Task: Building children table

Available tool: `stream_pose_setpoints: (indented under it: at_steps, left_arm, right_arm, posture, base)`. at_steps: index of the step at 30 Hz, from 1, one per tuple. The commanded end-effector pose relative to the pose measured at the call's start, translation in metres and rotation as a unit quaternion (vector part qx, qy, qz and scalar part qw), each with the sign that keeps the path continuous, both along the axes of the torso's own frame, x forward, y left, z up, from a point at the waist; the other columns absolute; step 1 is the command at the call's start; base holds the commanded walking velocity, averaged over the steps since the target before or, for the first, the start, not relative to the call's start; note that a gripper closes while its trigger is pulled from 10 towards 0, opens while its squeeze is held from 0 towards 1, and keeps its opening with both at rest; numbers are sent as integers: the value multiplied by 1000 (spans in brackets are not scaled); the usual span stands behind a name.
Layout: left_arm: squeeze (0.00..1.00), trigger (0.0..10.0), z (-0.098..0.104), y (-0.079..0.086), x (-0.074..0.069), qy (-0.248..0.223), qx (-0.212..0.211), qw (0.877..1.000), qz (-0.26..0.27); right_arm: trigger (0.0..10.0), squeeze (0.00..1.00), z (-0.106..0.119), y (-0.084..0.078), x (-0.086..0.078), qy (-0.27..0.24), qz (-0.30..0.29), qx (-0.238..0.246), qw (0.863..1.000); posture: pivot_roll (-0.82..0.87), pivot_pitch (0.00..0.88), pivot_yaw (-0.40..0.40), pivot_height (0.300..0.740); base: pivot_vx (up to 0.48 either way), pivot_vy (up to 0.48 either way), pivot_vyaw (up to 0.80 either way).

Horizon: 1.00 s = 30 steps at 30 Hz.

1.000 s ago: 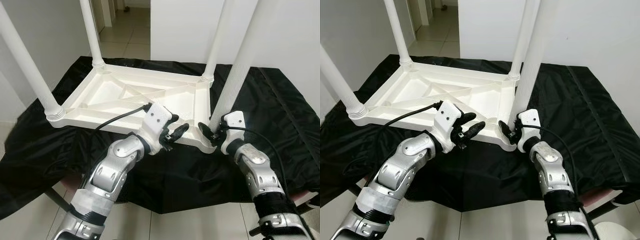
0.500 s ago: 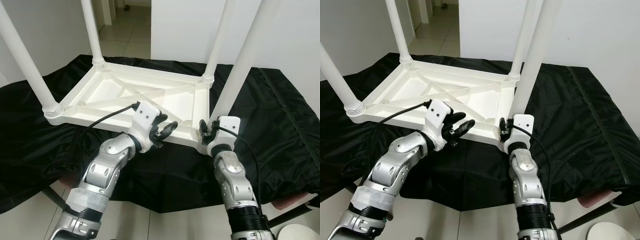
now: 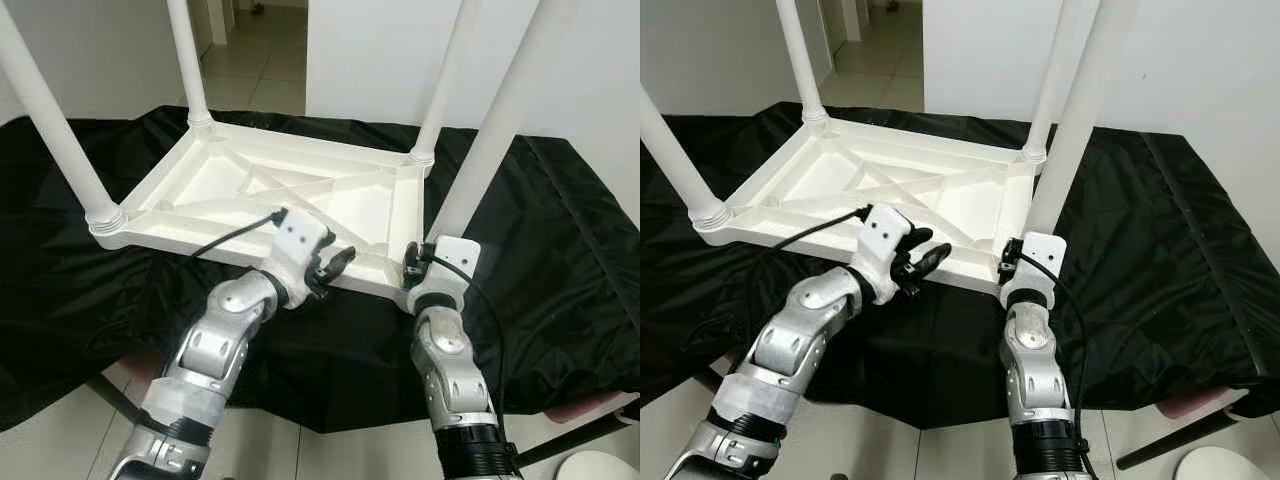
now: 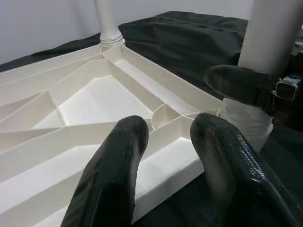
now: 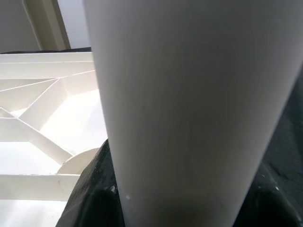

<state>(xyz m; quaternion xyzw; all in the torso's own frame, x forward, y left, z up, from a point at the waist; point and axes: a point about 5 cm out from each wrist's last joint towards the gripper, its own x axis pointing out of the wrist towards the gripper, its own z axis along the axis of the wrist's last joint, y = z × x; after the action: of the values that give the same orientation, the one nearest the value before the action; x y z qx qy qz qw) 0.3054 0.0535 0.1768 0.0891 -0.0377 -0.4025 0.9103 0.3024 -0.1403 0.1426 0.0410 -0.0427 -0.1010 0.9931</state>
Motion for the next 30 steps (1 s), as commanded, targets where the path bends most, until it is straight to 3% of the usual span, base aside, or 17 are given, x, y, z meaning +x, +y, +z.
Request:
stream_pose_setpoints:
  at_steps: [1, 4, 7, 8, 9, 10, 15, 16, 17, 30]
  left_arm:
    - [0, 10000, -5, 7, 5, -7, 1, 997, 83]
    - [0, 10000, -6, 6, 6, 2, -4, 996, 86]
    - [0, 10000, -7, 6, 6, 16, -14, 996, 92]
    - [0, 10000, -7, 6, 6, 17, -16, 995, 93]
    - [0, 10000, -7, 6, 6, 17, -16, 995, 93]
    - [0, 10000, -6, 6, 6, 14, -20, 995, 93]
    - [0, 10000, -7, 7, 6, 28, -46, 994, 93]
    - [0, 10000, -8, 7, 5, 29, -49, 994, 94]
    - [0, 10000, -9, 6, 5, 30, -54, 993, 98]
    - [0, 10000, -17, 15, 5, 33, -53, 988, 140]
  right_arm:
    - [10000, 0, -10, -4, -4, 22, -6, 14, 1000]
    - [10000, 0, -10, -6, -5, 22, -13, -1, 1000]
    - [10000, 0, -11, -6, -6, 20, 4, 17, 1000]
    - [10000, 216, -11, -5, -6, 21, 15, 30, 999]
    - [10000, 216, -11, -5, -6, 21, 15, 30, 999]
    - [10000, 1000, -10, -5, -6, 16, 23, 26, 999]
    - [10000, 1000, -7, -3, -6, 9, 32, 18, 999]
    - [10000, 290, -6, -1, -7, 3, 38, 6, 999]
    - [10000, 0, -6, 0, -8, 1, 45, -2, 999]
    - [10000, 0, -13, -4, -11, 4, 45, -50, 998]
  posture:
    - [-6, 18, -17, 740]
    - [-1, 24, -23, 740]
    - [4, 27, -25, 740]
    - [4, 27, -25, 740]
    - [4, 27, -25, 740]
    - [4, 27, -26, 740]
    - [-3, 29, -25, 740]
    - [-5, 23, -28, 740]
    - [-2, 19, -30, 740]
    - [-5, 8, -37, 740]
  base:
    - [0, 0, 0]
    - [0, 0, 0]
    - [0, 0, 0]
    - [0, 0, 0]
    - [0, 0, 0]
    - [0, 0, 0]
    - [0, 0, 0]
    - [0, 0, 0]
    - [0, 0, 0]
    - [0, 0, 0]
